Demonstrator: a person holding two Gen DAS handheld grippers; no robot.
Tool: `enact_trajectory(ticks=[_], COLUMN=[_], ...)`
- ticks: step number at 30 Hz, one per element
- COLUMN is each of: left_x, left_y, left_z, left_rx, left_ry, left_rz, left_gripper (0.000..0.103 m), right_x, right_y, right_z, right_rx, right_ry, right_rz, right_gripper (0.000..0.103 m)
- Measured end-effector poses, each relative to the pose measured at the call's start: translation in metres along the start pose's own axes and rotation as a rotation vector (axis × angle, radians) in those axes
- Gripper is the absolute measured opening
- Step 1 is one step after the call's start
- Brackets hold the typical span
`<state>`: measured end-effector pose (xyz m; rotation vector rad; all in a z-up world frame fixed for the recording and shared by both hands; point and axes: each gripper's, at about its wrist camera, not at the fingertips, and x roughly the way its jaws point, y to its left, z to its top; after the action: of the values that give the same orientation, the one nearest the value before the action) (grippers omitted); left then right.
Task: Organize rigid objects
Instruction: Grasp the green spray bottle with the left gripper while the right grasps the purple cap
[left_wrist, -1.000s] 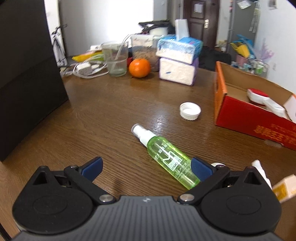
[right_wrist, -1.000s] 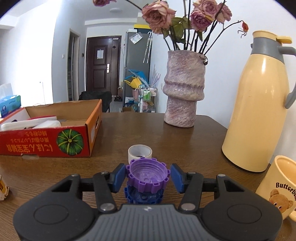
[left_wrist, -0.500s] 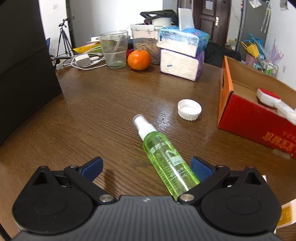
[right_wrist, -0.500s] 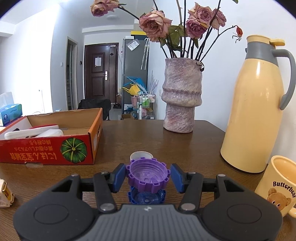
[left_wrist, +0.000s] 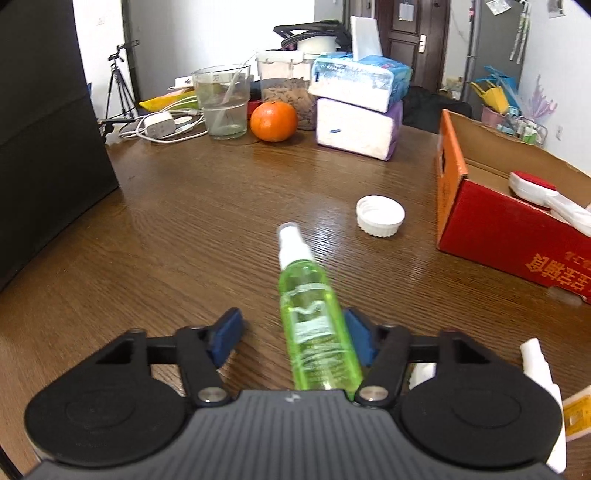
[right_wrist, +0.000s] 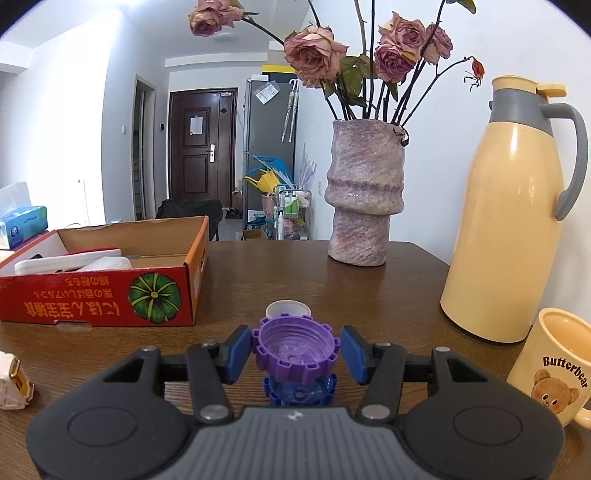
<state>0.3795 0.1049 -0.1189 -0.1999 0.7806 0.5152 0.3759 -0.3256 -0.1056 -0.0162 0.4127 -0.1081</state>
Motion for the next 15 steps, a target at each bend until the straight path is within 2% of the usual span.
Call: enact_trajectory(ticks=[5,7,15], left_x=[-0.0039,-0.0042,-0.0048], left_y=[-0.0024,-0.0018,-0.0012], left_z=[-0.0026,-0.0026,-0.0022], left_rx=[0.026,0.029,0.044], left_ry=[-0.012,-0.012,-0.013], left_rz=[-0.023,-0.035,-0.045], left_gripper=[0.037,0.032,0.032], right_x=[-0.0025,-0.0037,-0.0072], right_y=[0.0001,0.0004,0.0007], right_z=[-0.0002,-0.0006,-0.0007], right_rx=[0.003,0.004,0.012], right_ry=[-0.002,-0.003,-0.012], right_rz=[0.009,0.012,0.017], right_gripper=[0.053,0.053,0.053])
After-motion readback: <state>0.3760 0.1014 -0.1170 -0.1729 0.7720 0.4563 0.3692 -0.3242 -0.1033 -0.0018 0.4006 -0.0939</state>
